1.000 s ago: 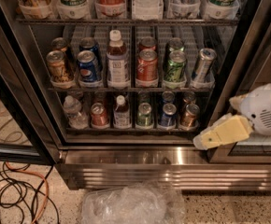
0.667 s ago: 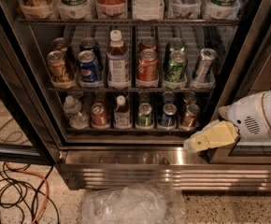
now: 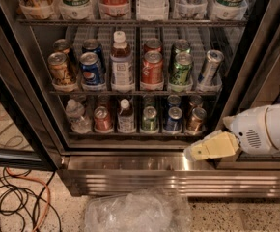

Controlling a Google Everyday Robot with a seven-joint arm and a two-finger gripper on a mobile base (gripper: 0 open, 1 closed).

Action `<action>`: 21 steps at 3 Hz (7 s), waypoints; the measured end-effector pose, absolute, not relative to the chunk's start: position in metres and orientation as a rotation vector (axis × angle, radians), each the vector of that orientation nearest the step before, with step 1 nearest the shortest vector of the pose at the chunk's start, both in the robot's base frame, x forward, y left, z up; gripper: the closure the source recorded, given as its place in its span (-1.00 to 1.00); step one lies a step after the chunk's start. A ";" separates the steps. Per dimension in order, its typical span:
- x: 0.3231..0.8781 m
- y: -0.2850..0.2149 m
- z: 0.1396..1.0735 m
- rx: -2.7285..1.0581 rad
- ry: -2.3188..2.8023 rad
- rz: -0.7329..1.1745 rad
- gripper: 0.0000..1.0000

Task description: Pick blue plastic bottle from bottom shelf of fridge

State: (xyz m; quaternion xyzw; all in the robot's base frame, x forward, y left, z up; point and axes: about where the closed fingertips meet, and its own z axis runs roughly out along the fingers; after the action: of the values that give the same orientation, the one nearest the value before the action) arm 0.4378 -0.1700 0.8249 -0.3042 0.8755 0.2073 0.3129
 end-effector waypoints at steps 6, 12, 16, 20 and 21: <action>0.455 -0.130 0.772 -0.522 2.042 0.424 -1.00; 0.508 -0.081 0.733 -0.463 1.850 0.580 -1.00; 0.550 -0.023 0.685 -0.553 1.729 0.572 -1.00; 0.575 0.010 0.655 -0.600 1.656 0.505 -1.00; 0.575 0.010 0.655 -0.600 1.656 0.505 -0.82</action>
Offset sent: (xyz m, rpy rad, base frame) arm -0.0092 0.0229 -0.0240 0.0851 -0.0501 -0.0556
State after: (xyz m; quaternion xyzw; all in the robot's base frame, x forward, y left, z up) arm 0.5751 0.0100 0.6548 -0.2598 0.7170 0.2187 0.6088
